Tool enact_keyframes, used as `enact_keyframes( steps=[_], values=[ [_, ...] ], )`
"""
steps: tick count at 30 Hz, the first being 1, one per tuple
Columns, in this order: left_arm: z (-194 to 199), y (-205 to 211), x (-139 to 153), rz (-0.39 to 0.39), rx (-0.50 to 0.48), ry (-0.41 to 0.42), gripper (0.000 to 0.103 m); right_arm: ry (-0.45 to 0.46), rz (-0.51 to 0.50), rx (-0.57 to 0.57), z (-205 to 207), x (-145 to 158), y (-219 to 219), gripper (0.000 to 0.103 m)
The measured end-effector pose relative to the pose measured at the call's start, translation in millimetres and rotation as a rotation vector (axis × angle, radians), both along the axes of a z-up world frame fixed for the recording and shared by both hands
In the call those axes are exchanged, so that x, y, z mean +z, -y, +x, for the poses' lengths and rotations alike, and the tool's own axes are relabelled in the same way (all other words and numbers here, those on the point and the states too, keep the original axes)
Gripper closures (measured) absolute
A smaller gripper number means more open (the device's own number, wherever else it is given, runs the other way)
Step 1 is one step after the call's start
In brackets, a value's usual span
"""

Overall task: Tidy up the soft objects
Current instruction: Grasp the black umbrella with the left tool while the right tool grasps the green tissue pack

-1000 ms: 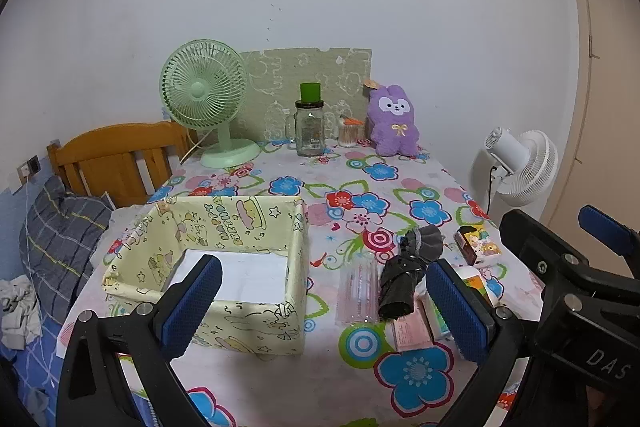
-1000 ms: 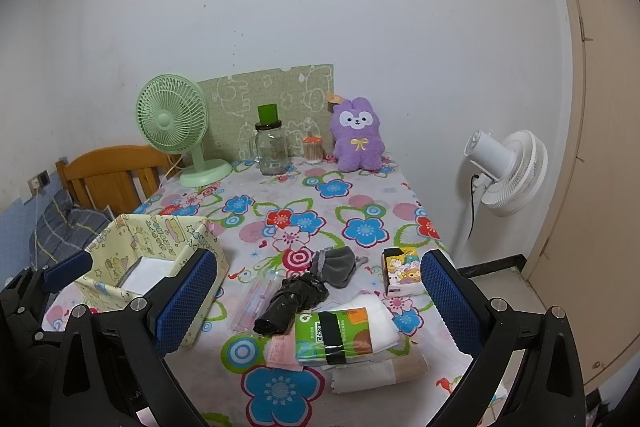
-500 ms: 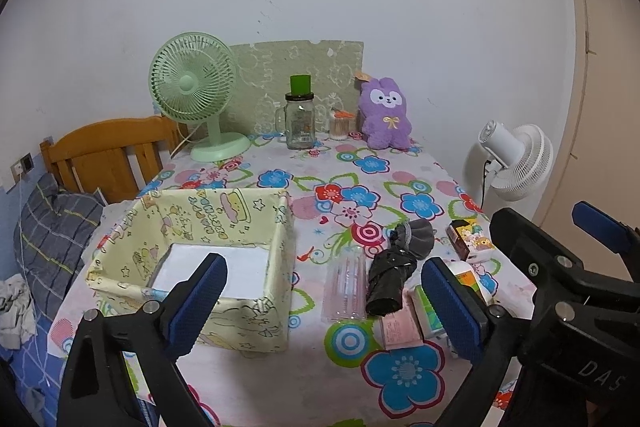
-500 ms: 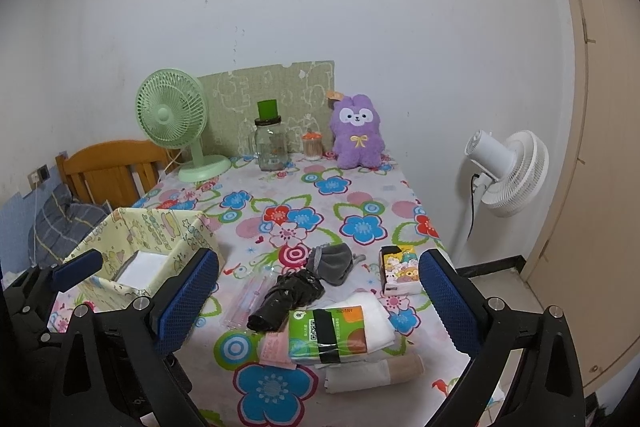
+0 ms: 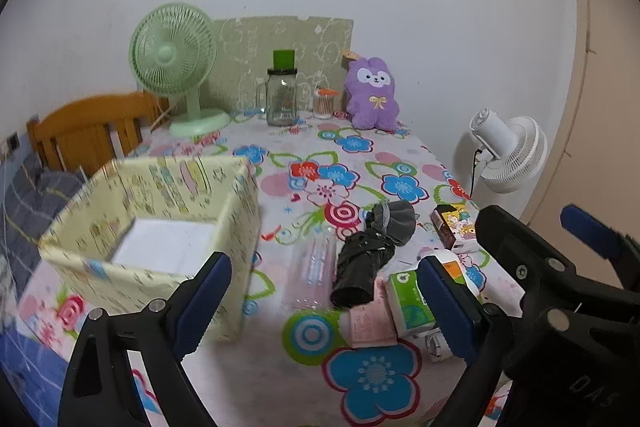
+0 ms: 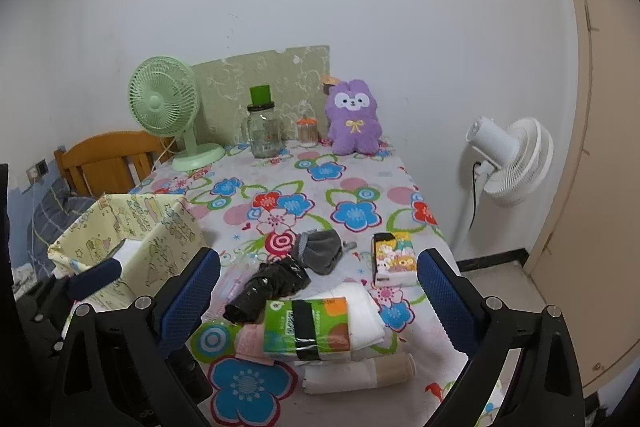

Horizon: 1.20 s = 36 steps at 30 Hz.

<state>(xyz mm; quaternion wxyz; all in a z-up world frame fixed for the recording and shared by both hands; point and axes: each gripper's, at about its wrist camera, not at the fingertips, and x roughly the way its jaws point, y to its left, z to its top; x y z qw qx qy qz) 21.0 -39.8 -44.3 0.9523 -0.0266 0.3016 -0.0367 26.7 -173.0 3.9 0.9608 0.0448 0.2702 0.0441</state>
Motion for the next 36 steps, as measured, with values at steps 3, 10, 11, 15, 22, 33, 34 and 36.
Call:
enact_keyframes(
  steps=[3, 10, 11, 15, 22, 33, 34, 36],
  values=[
    [3, 6, -11, 0.004, 0.003, -0.021, 0.008, -0.013, -0.008, -0.001, 2, -10, 4, 0.003],
    [15, 18, -32, 0.035, -0.004, -0.085, 0.012, -0.073, 0.003, 0.000, 12, -36, 14, 0.003],
    [16, 19, -34, 0.038, -0.005, -0.092, 0.012, -0.081, 0.006, -0.001, 14, -40, 16, 0.003],
    [21, 22, -43, 0.054, 0.002, -0.120, 0.014, -0.110, 0.022, 0.002, 20, -52, 18, 0.003],
    [25, 25, -52, 0.119, 0.015, -0.131, 0.014, -0.153, 0.026, 0.040, 31, -68, 9, 0.003],
    [31, 20, -66, 0.167, 0.022, -0.143, 0.015, -0.234, 0.027, 0.075, 50, -90, -10, 0.003],
    [33, 20, -67, 0.165, 0.023, -0.151, 0.016, -0.240, 0.027, 0.074, 51, -92, -11, 0.003],
    [35, 19, -69, 0.168, 0.024, -0.164, 0.019, -0.257, 0.029, 0.081, 54, -96, -13, 0.011]
  ],
)
